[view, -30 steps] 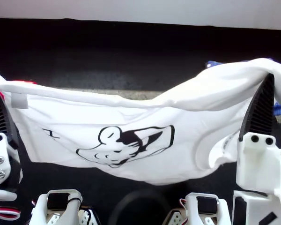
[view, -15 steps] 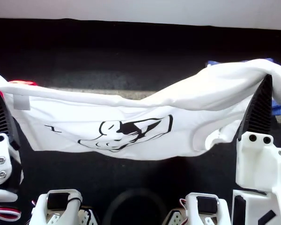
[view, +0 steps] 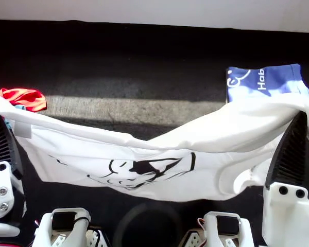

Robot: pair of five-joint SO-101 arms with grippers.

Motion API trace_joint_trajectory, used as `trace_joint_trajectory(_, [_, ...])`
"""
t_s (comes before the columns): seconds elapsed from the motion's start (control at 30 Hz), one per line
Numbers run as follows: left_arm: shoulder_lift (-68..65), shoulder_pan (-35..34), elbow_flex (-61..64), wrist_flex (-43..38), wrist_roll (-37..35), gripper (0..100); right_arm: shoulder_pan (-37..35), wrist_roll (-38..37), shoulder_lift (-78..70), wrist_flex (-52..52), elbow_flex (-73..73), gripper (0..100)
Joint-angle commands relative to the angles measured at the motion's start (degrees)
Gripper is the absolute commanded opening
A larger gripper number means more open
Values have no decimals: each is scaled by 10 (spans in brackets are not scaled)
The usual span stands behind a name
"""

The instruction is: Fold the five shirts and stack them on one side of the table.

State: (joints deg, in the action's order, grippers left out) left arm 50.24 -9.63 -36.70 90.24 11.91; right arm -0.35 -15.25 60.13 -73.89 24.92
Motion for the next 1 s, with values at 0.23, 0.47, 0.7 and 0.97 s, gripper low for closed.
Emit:
trace_joint_trajectory(0.23, [-7,1,158,8,-4,9,2,-2,-61,80,-168,5])
trace_joint_trajectory(0.47, [-7,4,479,-155,-4,9,-12,-5,-138,263,-422,5])
trace_joint_trajectory(0.7, [-54,2,676,-400,-2,9,-36,-5,-286,410,-492,5])
trace_joint_trajectory(0.97, [-323,-21,401,-373,-2,9,-50,-4,-457,407,-279,5])
